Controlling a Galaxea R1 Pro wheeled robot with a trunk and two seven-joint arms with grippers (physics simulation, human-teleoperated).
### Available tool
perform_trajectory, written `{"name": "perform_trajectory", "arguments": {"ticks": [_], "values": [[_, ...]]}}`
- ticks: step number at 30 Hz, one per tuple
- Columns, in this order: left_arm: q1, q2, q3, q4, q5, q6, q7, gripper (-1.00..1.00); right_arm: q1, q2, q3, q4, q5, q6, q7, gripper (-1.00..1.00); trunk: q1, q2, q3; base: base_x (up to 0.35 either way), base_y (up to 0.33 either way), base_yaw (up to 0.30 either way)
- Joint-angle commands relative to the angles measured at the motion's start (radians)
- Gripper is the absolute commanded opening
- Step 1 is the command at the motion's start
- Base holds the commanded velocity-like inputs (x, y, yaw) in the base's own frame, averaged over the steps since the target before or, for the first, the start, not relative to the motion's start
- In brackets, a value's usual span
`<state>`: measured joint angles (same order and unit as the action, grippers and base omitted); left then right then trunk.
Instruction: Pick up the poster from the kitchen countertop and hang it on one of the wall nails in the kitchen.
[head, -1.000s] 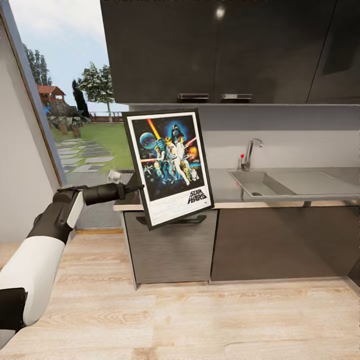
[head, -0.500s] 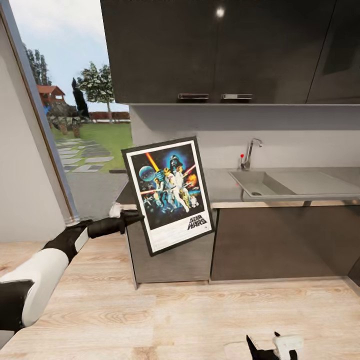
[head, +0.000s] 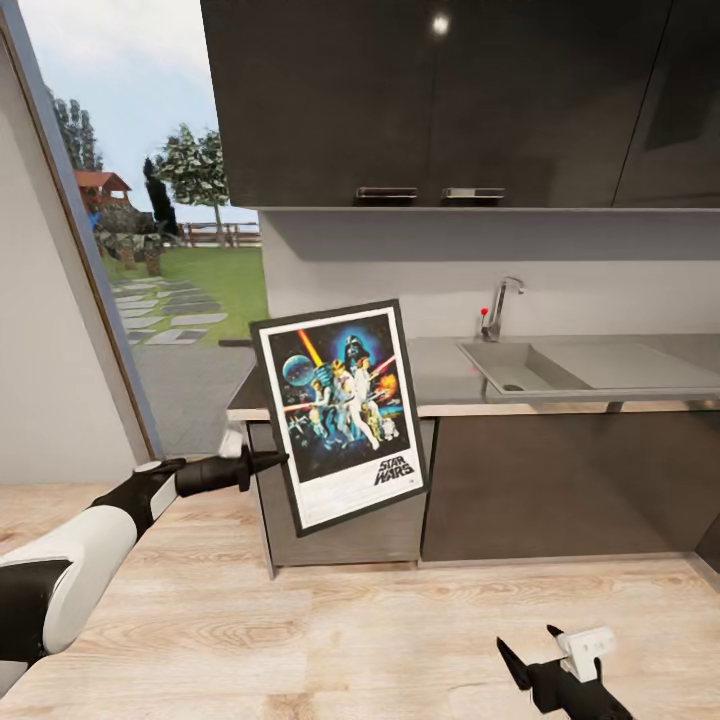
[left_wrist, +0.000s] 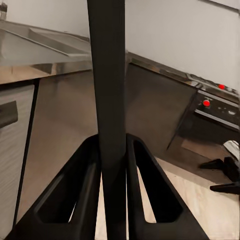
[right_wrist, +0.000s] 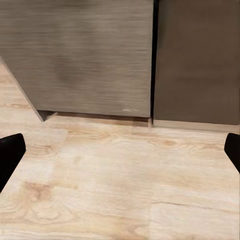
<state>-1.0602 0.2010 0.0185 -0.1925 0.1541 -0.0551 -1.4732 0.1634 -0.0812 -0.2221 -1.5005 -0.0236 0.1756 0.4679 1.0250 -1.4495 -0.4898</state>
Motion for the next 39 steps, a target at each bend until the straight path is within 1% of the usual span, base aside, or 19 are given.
{"name": "perform_trajectory", "arguments": {"ticks": [1,3,4,6,7,9,11,12,14,16,18,21,22,25,26,30,31,35,39], "values": [[0.0,0.0,0.004,0.001,-0.006,-0.009,-0.001,-1.0,-0.003,0.0,-0.017,-0.01,-0.002,0.017,0.035,1.0,0.0,-0.001,-0.001,0.0,0.0,0.0],[0.0,0.001,0.004,0.002,-0.012,-0.009,-0.001,-1.0,-0.008,-0.001,-0.032,-0.016,-0.002,0.029,0.073,1.0,0.0,-0.001,-0.001,0.0,0.0,0.0],[-0.001,0.001,0.004,0.002,-0.014,-0.009,-0.001,-1.0,-0.012,-0.008,-0.038,-0.018,-0.001,0.041,0.094,1.0,0.0,-0.001,-0.001,0.0,0.0,0.0],[-0.001,0.0,0.004,0.002,-0.016,-0.009,-0.002,-1.0,-0.029,-0.037,-0.044,-0.021,-0.002,0.072,0.118,1.0,0.0,-0.001,-0.001,0.0,0.0,0.0],[-0.001,0.0,0.004,0.002,-0.016,-0.009,-0.007,-1.0,-0.043,-0.066,-0.045,-0.021,-0.003,0.102,0.134,1.0,0.0,-0.001,-0.001,0.0,0.0,0.0],[-0.001,0.0,0.004,0.002,-0.017,-0.009,-0.019,-1.0,-0.064,-0.094,-0.046,-0.022,-0.003,0.139,0.156,1.0,0.0,-0.001,-0.001,0.0,0.0,0.0],[-0.001,0.0,0.003,0.002,-0.029,-0.009,-0.047,-1.0,-0.114,-0.143,-0.048,-0.022,-0.004,0.207,0.232,1.0,0.0,-0.001,-0.001,0.0,0.0,0.0],[-0.001,0.0,0.003,0.002,-0.037,-0.009,-0.054,-1.0,-0.127,-0.155,-0.048,-0.022,-0.003,0.222,0.257,1.0,0.0,-0.001,-0.001,0.0,0.0,0.0],[-0.001,0.0,0.003,0.001,-0.078,-0.008,-0.077,-1.0,-0.182,-0.2,-0.049,-0.02,-0.003,0.284,0.362,1.0,0.0,-0.001,-0.001,0.0,0.0,0.0],[-0.001,0.0,0.003,0.001,-0.096,-0.008,-0.086,-1.0,-0.211,-0.217,-0.049,-0.019,-0.003,0.315,0.414,1.0,0.0,-0.001,-0.001,0.0,0.0,0.0],[-0.001,0.0,0.003,0.002,-0.119,-0.008,-0.096,-1.0,-0.264,-0.236,-0.049,-0.017,-0.002,0.357,0.509,1.0,0.0,-0.001,-0.001,0.0,0.0,0.0],[-0.001,0.0,0.003,0.002,-0.128,-0.009,-0.098,-1.0,-0.295,-0.242,-0.049,-0.016,-0.002,0.373,0.558,1.0,0.0,-0.001,-0.001,0.0,0.0,0.0],[-0.001,0.0,0.003,0.002,-0.133,-0.009,-0.098,-1.0,-0.313,-0.244,-0.049,-0.015,-0.003,0.378,0.583,1.0,0.0,-0.001,-0.001,0.0,0.0,0.0],[-0.001,0.0,0.003,0.002,-0.138,-0.009,-0.098,-1.0,-0.346,-0.247,-0.048,-0.009,0.0,0.385,0.627,1.0,0.0,-0.001,-0.001,0.0,0.0,0.0],[-0.001,0.0,0.003,0.002,-0.139,-0.009,-0.098,-1.0,-0.363,-0.247,-0.047,0.0,0.0,0.387,0.646,1.0,0.0,-0.001,-0.001,0.0,0.0,0.0],[-0.001,0.0,0.002,0.002,-0.141,-0.01,-0.098,-1.0,-0.395,-0.248,-0.043,0.022,0.003,0.389,0.697,1.0,0.0,-0.001,-0.001,0.0,0.0,0.0],[-0.001,0.0,0.001,0.002,-0.141,-0.01,-0.098,-1.0,-0.409,-0.248,-0.041,0.031,0.004,0.39,0.726,1.0,0.0,-0.001,-0.001,0.0,0.0,0.0],[0.0,-0.001,0.0,0.002,-0.142,-0.012,-0.098,-1.0,-0.427,-0.248,-0.038,0.061,0.006,0.39,0.782,1.0,0.0,-0.001,-0.001,0.0,0.0,0.0],[-0.001,-0.001,-0.002,0.003,-0.142,-0.014,-0.098,-1.0,-0.447,-0.249,-0.034,0.093,0.009,0.39,0.823,1.0,0.0,-0.001,-0.001,0.0,0.0,0.0]]}}
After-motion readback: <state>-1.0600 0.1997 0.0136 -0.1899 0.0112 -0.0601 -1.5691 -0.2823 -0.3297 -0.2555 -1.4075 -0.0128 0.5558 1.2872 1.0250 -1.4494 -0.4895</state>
